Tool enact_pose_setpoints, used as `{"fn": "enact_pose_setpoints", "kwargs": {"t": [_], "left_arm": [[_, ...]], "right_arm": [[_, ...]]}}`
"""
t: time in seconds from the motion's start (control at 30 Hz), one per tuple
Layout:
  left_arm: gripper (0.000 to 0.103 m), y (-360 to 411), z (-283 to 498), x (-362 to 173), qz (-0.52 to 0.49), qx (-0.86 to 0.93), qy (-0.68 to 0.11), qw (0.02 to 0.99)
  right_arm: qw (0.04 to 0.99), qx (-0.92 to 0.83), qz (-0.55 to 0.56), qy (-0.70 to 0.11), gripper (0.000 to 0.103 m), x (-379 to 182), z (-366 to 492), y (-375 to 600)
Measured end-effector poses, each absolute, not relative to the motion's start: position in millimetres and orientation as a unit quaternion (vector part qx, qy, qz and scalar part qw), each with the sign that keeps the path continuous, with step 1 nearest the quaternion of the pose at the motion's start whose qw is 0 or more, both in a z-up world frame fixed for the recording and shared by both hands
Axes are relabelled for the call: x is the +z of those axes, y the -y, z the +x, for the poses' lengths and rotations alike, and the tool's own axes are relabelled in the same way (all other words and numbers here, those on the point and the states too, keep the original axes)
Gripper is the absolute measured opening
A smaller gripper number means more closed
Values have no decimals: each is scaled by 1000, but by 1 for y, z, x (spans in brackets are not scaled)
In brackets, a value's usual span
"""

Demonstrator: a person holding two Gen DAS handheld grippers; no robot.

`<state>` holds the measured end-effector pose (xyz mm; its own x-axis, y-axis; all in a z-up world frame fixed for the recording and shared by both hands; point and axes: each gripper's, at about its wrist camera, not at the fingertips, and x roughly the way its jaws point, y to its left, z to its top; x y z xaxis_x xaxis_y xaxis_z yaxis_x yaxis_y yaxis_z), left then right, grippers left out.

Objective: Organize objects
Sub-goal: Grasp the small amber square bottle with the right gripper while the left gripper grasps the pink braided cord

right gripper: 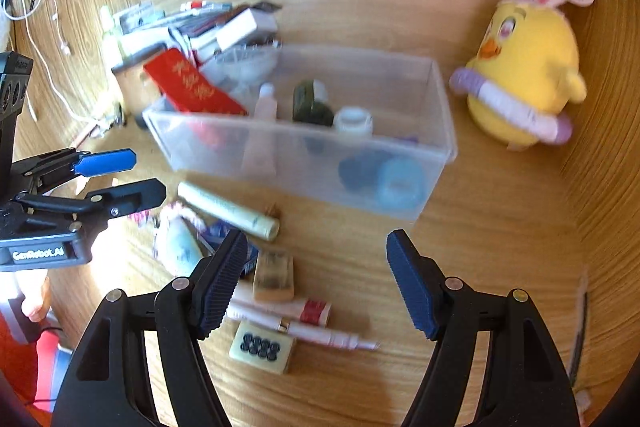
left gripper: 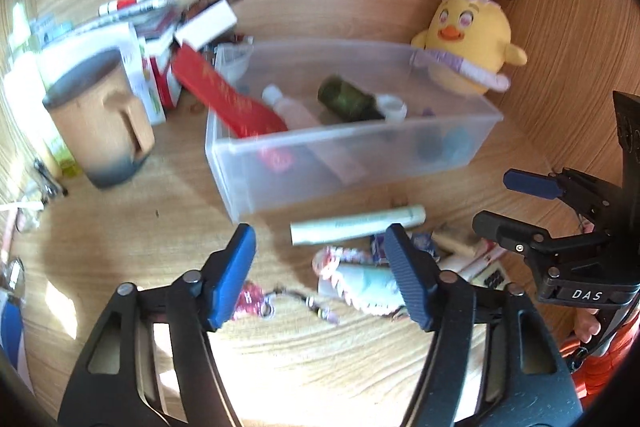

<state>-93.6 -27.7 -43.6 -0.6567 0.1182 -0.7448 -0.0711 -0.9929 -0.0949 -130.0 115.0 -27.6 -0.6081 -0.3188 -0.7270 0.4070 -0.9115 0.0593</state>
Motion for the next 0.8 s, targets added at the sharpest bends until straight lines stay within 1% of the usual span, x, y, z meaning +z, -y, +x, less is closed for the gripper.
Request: {"fn": "enact_pose_setpoints", "kwargs": {"t": [0.2,0.37,0.4,0.47,0.53,0.67,0.7,0.73,0.8], "left_arm": [[57,34,-95,-65,-443,892,57,61],[53,39,-97,-71,-453,885,78,72],[51,39,-97,-71,-453,885,79,74],[46,38,-99,-71,-452,885,81,80],[43,37,-100,-72,-452,884,82,87],[39,36,-106,-73,-454,881,87,98],[38,36,-107,-73,-455,880,91,100],[36,37,-108,-74,-456,879,95,102],[31,37,-109,-75,-458,877,102,108]], "right_arm": [[215,-881,417,-56,68,-43,-130,-110],[229,-871,430,-67,54,-49,-129,-102],[231,-869,432,-70,49,-50,-129,-101],[235,-867,434,-66,47,-51,-130,-100],[241,-865,436,-63,40,-50,-132,-100],[247,-862,440,-57,36,-50,-133,-99],[249,-861,441,-55,33,-50,-134,-100],[251,-859,442,-51,27,-51,-134,-100],[255,-857,445,-44,22,-52,-135,-101]]}}
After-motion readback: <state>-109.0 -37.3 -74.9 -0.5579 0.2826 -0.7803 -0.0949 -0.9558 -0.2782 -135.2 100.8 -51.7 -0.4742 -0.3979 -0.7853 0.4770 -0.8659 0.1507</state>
